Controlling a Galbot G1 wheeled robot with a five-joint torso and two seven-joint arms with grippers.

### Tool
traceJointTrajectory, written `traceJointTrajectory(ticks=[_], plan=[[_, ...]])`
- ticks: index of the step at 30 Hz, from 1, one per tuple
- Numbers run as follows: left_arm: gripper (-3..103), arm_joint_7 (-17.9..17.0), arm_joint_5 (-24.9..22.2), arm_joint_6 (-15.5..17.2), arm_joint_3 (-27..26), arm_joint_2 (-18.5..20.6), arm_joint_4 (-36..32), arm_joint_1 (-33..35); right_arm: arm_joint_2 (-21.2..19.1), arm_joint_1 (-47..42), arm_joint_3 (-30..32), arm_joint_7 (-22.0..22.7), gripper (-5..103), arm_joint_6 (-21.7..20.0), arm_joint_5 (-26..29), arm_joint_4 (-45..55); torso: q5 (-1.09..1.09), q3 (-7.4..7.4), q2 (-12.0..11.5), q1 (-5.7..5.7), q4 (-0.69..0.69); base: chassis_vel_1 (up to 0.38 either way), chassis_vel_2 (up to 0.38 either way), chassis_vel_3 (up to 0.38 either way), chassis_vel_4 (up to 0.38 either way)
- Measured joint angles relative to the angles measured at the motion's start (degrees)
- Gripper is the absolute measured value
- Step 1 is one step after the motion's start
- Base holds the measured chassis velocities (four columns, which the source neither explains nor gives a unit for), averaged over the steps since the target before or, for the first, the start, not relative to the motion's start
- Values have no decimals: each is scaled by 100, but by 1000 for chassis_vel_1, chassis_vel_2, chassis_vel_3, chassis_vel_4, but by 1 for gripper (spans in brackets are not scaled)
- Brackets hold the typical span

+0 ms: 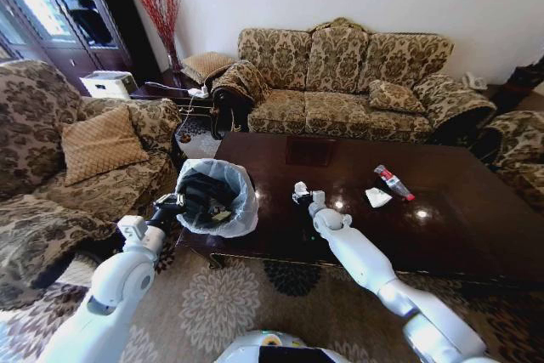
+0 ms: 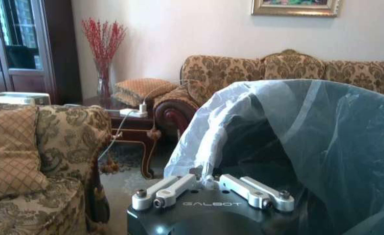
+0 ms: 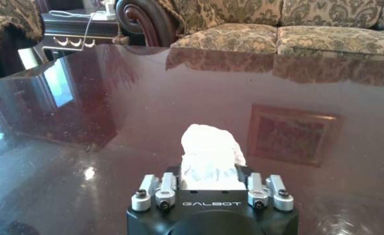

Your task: Move to the front of the table and place the trash on the table into the trash bin.

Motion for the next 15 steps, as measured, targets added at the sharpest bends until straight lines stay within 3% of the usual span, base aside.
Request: traceJointTrajectory(ticks=[4,7,15], plan=[[1,2,1,-1,1,-4,-14,23,-1,-41,6,31,36,39,-70,35,1,1,0,1,0,0,0,0,0],[1,3,1,-1,2,0,-27,33,-13,-79,2,42,19,89,-158,76,3,2,0,1,4,0,0,0,0],[1,24,-6,-1,18,49,-32,28,-360,-107,-7,207,1,-41,206,659,3,5,-1,4,0,0,0,0,0]])
